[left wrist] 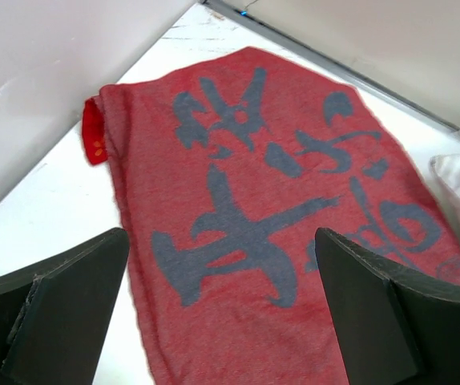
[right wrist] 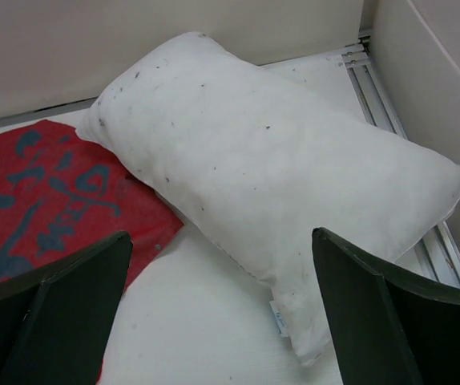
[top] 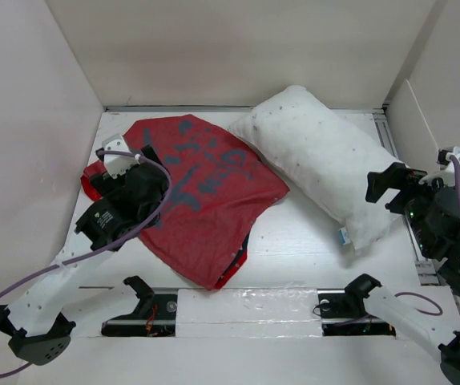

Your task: Put the pillow into the pillowcase

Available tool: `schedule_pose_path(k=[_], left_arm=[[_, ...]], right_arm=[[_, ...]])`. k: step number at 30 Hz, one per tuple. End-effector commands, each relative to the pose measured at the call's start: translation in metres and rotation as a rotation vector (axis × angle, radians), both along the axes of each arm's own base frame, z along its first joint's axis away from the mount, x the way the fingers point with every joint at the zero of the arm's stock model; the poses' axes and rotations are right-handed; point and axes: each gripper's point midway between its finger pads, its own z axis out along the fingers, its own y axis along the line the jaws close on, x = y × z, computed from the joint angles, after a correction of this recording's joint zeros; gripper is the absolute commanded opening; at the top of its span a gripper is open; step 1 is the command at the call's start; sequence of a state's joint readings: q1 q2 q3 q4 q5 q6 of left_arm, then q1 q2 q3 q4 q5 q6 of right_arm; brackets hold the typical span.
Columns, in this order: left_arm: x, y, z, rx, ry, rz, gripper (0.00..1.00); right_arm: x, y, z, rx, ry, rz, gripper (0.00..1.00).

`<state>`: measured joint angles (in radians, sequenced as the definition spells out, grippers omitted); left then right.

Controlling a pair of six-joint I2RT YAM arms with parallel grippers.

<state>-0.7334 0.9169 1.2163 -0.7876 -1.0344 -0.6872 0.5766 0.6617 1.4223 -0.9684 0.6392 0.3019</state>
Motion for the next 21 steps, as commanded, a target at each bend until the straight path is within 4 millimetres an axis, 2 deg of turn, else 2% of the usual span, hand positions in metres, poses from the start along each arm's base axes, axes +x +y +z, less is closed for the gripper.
schedule_pose_path(k=[1,4,7,10,11,12,13,14,15,16,17,18,19,21], left_arm=[[-0.004,0.002,0.014,-0.121,-0.099,0.009,1.0],[-0.005,0.002,0.018,-0.107,-0.104,-0.012,1.0],[0.001,-0.015,0.015,-0.083,-0.069,-0.114,1.0],[0.013,-0.054,0.015,-0.119,-0.047,-0.284,1.0],[0.021,-0.069,0.006,-0.108,-0.012,-0.33,1.0],[0.024,-0.095,-0.002,-0.124,0.024,-0.432,1.0],[0.026,-0.11,-0.013,-0.106,0.064,-0.466,1.0],[0.022,-0.139,-0.025,-0.083,0.1,-0.541,1.0],[0.031,-0.169,-0.076,0.008,0.261,-0.546,1.0],[0.032,-0.171,-0.07,-0.001,0.249,-0.548,1.0],[0.034,-0.191,-0.102,0.03,0.348,-0.608,1.0],[0.036,-0.193,-0.112,0.046,0.373,-0.606,1.0],[0.034,-0.214,-0.117,0.036,0.392,-0.717,1.0],[0.026,-0.236,-0.137,0.025,0.46,-0.831,1.0]], right_arm=[[0.003,0.001,0.01,0.011,-0.04,0.002,0.99],[0.0,0.0,0.011,0.016,-0.048,0.002,0.99],[0.001,0.002,0.008,0.013,-0.039,0.013,0.99],[0.002,0.006,0.01,0.02,-0.045,0.031,0.99],[0.003,0.006,0.007,0.016,-0.038,0.031,0.99],[0.004,0.011,0.01,0.028,-0.05,0.055,0.99],[0.008,0.017,0.001,0.019,-0.03,0.07,0.99],[0.01,0.02,-0.003,0.019,-0.025,0.082,0.99],[0.014,0.031,-0.01,0.015,-0.004,0.121,0.99],[0.014,0.031,-0.01,0.015,-0.004,0.121,0.99],[0.019,0.04,-0.018,0.01,0.018,0.152,0.99],[0.019,0.04,-0.018,0.021,0.018,0.151,0.99],[0.023,0.05,-0.023,0.022,0.033,0.188,0.99],[0.027,0.061,-0.038,0.018,0.06,0.226,0.99]])
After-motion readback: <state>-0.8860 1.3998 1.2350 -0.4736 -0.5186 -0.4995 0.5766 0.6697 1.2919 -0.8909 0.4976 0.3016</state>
